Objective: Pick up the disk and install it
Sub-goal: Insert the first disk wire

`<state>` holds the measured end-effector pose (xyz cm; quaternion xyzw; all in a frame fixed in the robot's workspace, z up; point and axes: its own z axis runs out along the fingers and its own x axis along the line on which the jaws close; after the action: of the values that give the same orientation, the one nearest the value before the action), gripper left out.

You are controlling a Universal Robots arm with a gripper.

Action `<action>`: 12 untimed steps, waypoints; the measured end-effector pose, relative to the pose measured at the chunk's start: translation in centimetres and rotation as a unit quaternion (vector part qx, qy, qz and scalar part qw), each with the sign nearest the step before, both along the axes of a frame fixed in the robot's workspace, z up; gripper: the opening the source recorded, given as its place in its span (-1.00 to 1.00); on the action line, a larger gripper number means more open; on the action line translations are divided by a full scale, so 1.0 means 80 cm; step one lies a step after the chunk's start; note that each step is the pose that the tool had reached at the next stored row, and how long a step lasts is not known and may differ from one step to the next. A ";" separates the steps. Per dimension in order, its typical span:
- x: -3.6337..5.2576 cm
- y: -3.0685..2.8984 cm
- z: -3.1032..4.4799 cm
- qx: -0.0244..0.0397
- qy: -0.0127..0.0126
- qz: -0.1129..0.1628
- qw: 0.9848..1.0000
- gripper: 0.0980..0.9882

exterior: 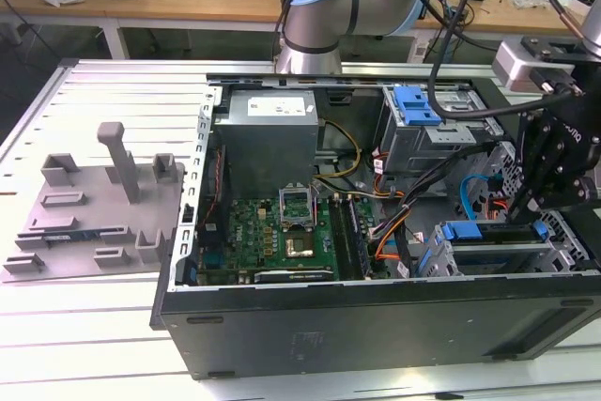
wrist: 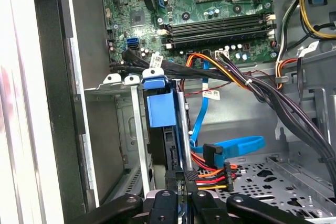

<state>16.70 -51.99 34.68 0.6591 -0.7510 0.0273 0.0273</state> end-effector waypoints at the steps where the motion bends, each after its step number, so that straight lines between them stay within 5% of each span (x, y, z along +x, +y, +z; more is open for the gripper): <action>1: 0.000 0.0000 -0.0005 0.000 0.000 0.000 1.000 -0.84; 12: 0.000 0.0000 -0.0062 0.000 0.000 0.000 1.000 -0.84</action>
<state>16.70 -51.99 34.18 0.6591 -0.7510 0.0272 0.0272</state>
